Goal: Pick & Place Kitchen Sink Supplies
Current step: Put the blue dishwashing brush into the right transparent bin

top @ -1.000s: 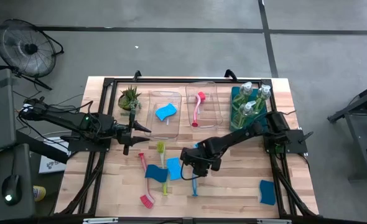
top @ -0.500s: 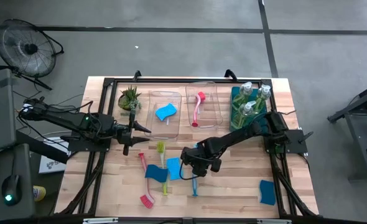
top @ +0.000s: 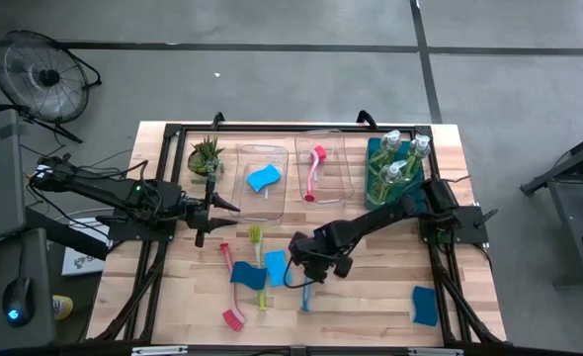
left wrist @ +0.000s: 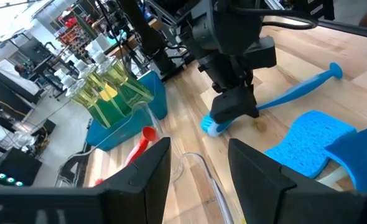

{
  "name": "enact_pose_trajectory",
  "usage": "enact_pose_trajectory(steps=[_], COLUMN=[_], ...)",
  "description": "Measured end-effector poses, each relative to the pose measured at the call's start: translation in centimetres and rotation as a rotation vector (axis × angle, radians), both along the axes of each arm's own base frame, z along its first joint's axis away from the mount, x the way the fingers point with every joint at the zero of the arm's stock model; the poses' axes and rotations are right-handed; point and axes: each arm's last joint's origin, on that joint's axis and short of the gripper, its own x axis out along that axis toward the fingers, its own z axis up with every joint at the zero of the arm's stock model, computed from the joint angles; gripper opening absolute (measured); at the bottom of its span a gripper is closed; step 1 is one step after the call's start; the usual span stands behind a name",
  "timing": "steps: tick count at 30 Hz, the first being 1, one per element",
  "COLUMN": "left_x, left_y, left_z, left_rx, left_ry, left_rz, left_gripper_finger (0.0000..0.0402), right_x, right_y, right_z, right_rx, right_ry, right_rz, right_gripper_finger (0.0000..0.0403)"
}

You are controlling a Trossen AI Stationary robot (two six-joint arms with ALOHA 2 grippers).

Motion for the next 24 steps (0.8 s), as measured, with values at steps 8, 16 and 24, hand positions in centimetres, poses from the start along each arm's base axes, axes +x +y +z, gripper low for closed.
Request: enact_pose_trajectory(steps=[8, 16, 24], left_x=[0.0, 0.0, 0.0], left_y=[0.0, 0.0, 0.0], left_z=[0.0, -0.1, -0.1], left_rx=[-0.017, -0.034, -0.048], left_ry=[0.001, 0.010, 0.010], left_rz=[0.004, 0.009, 0.013], left_gripper_finger=[0.0156, 0.0156, 0.0156], right_x=[0.5, 1.9, 2.2], right_y=[0.4, 0.4, -1.4], right_z=[2.7, 7.0, 11.7], right_rx=[0.052, 0.058, 0.000], right_ry=[-0.020, -0.095, -0.085], right_rz=[-0.227, -0.494, -0.800], right_gripper_finger=[0.0044, 0.0049, 0.0045])
